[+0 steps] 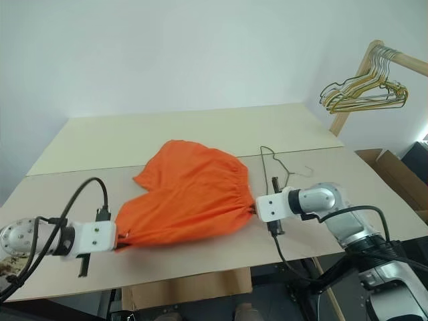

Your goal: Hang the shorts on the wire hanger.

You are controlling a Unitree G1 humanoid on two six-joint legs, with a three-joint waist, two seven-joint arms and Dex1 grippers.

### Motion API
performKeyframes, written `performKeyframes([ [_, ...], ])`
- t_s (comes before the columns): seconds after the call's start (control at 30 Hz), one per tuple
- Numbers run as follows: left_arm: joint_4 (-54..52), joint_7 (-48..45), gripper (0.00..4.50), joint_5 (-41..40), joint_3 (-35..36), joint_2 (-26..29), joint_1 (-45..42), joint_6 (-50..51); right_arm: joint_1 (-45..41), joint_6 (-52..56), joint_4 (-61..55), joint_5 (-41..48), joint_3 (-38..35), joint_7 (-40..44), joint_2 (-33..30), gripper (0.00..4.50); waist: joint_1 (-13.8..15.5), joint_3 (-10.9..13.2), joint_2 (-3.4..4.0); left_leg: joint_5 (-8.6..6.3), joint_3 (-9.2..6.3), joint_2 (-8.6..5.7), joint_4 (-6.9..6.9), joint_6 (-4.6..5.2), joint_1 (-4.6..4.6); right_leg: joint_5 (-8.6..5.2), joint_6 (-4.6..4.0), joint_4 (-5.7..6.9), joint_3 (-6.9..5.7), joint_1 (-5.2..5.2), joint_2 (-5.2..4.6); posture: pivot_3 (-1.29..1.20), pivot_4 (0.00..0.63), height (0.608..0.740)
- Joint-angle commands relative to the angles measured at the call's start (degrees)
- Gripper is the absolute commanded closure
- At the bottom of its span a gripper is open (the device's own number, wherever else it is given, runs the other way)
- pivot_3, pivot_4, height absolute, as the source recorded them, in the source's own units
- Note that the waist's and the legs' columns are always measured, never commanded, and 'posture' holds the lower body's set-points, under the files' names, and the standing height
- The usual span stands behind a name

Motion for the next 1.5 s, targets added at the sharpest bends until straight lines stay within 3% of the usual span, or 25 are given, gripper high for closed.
performKeyframes([
  [0.03,-3.07,-0.43,4.47,1.10,0.18,1.12,1.72,2.03,-2.24,-1.31,2.73,0.80,-0.12,1.82,1.58,4.50,-0.09,0.01,-0.03,0.00,0.02,0.00,0.00,0.00,0.00,0.00,0.00,0.00,0.02,0.00,0.00,0.04,0.000,0.740],
  [0.5,-9.79,-2.74,4.47,0.31,5.20,3.84,5.68,9.32,1.10,3.74,-5.21,5.29,0.38,10.89,0.48,4.50,1.78,0.05,-0.08,0.00,0.11,0.01,0.00,0.00,0.05,-0.08,-0.08,0.04,0.04,-0.03,-0.01,0.07,0.000,0.740],
  [0.57,-9.60,-2.79,4.01,0.63,5.10,3.70,5.30,8.44,1.83,5.83,-6.37,3.42,0.91,10.07,0.35,4.50,2.04,0.05,-0.08,0.00,0.12,0.01,0.00,0.00,0.05,-0.09,-0.09,0.04,0.05,-0.04,-0.01,0.07,0.000,0.740],
  [0.73,-8.51,-4.78,2.62,-0.73,7.14,3.76,4.97,7.20,3.83,8.97,-8.57,1.40,0.52,9.79,-1.06,2.94,2.75,0.05,-0.08,0.00,0.17,0.01,0.00,0.00,0.04,-0.22,-0.17,0.05,0.05,-0.08,-0.01,0.06,0.000,0.740],
  [0.93,-4.18,-10.97,0.98,-2.39,18.69,3.69,9.87,3.82,5.56,12.02,-10.96,6.55,-4.35,12.67,-6.79,1.17,2.81,0.07,-0.10,0.00,0.19,0.02,-0.01,0.00,0.01,-0.33,-0.11,0.04,0.04,-0.12,-0.02,0.06,0.000,0.740],
  [1.03,0.23,-12.43,0.01,1.35,24.34,4.20,13.22,2.30,4.90,16.36,-9.30,10.73,-9.23,11.53,-7.87,0.08,2.55,0.10,-0.13,0.00,0.24,0.05,-0.01,-0.01,0.04,-0.41,-0.19,0.03,0.03,-0.13,-0.02,0.06,0.000,0.740],
  [1.1,4.00,-11.21,0.00,5.07,25.11,5.23,13.79,0.62,2.26,23.51,-7.36,10.78,-11.27,7.87,-6.79,0.03,2.43,0.10,-0.14,0.00,0.26,0.09,-0.01,-0.01,0.10,-0.46,-0.13,0.04,0.02,-0.11,-0.01,0.06,0.000,0.740],
  [1.23,8.43,-6.77,0.00,2.17,23.59,1.57,7.03,-4.54,-7.10,40.18,0.01,6.56,-12.20,-5.77,0.41,0.03,2.29,0.12,-0.14,0.03,0.31,0.13,-0.01,-0.05,0.12,-0.37,-0.25,0.13,0.04,-0.21,0.00,0.05,0.000,0.740],
  [1.37,6.26,-6.11,0.00,-12.92,22.65,-6.52,-3.63,-0.40,-16.93,60.72,11.71,6.97,-18.41,-24.97,12.93,0.03,2.35,0.09,-0.17,0.02,0.35,0.15,-0.01,-0.06,-0.05,-0.20,-0.17,0.19,0.03,-0.37,0.00,0.04,0.000,0.740],
  [1.5,5.27,-6.00,0.00,-18.69,21.27,-10.02,-7.05,1.73,-19.84,64.55,19.63,6.19,-21.76,-37.14,20.17,0.03,2.57,-0.06,-0.19,0.03,0.21,0.05,-0.01,-0.08,-0.95,0.16,-0.22,0.27,0.01,-1.21,0.03,0.03,0.000,0.740],
])
